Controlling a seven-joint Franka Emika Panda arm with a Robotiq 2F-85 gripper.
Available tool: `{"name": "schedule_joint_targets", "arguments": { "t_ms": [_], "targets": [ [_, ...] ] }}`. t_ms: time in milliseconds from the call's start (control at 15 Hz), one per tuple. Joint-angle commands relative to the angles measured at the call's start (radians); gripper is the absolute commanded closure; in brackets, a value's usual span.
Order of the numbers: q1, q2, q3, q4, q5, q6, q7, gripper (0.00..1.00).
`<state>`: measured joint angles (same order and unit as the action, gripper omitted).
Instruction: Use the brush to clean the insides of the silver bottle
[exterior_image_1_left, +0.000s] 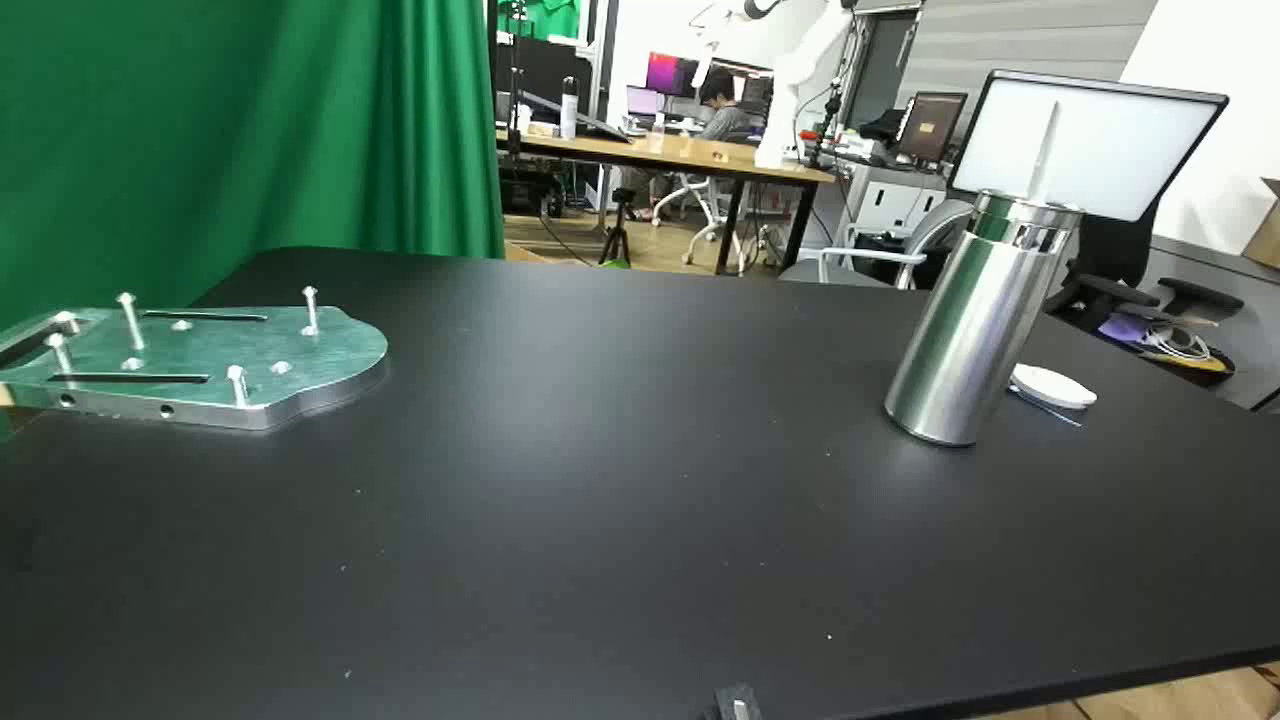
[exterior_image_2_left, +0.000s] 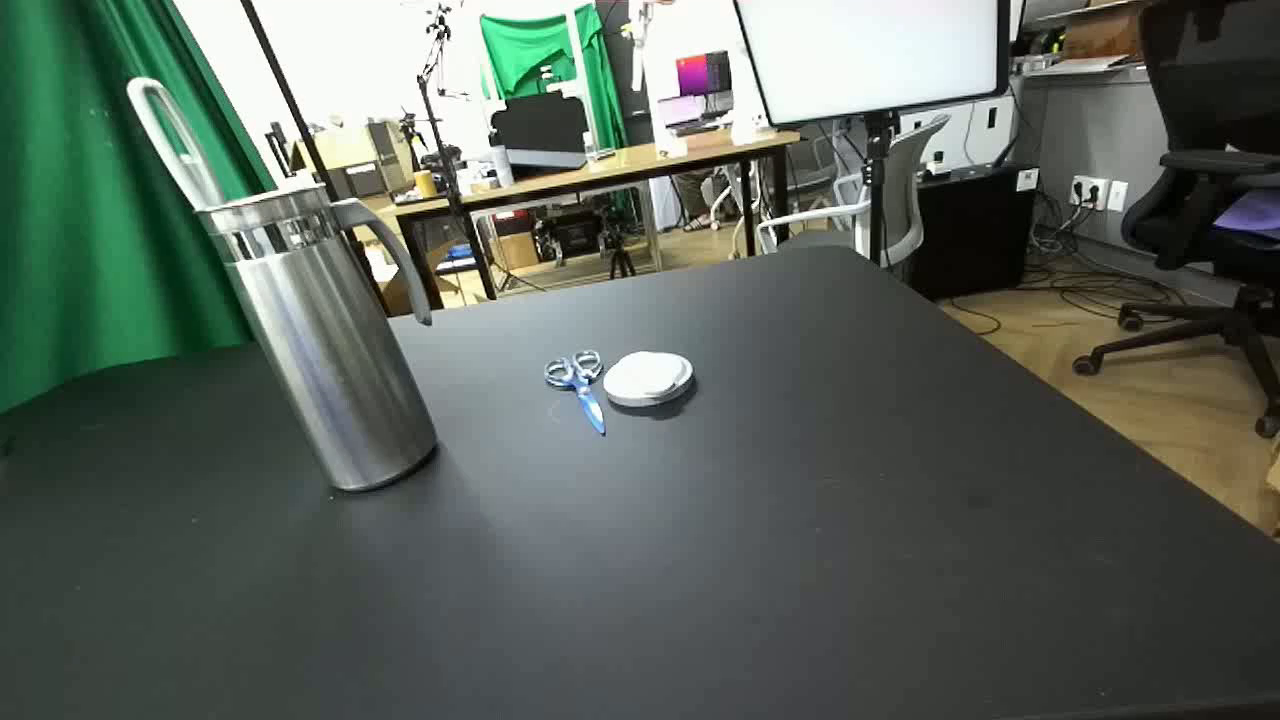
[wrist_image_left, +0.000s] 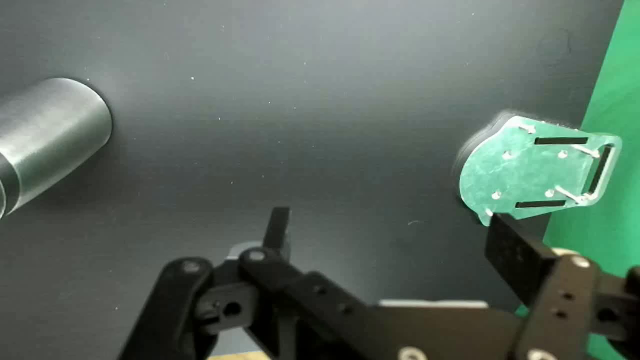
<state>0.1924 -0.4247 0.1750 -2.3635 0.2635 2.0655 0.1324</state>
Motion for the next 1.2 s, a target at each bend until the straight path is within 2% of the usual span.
{"name": "schedule_joint_targets", "arguments": {
  "t_ms": [0, 800, 1133],
  "targets": [
    [-0.001, 0.001, 0.001, 0.002, 0.000, -0.003, 0.000, 0.00],
    [-0.001, 0.000, 0.001, 0.002, 0.000, -0.003, 0.000, 0.00],
    [-0.073, 0.011, -0.011, 0.018, -0.120, 0.006, 0.025, 0.00]
  ]
}}
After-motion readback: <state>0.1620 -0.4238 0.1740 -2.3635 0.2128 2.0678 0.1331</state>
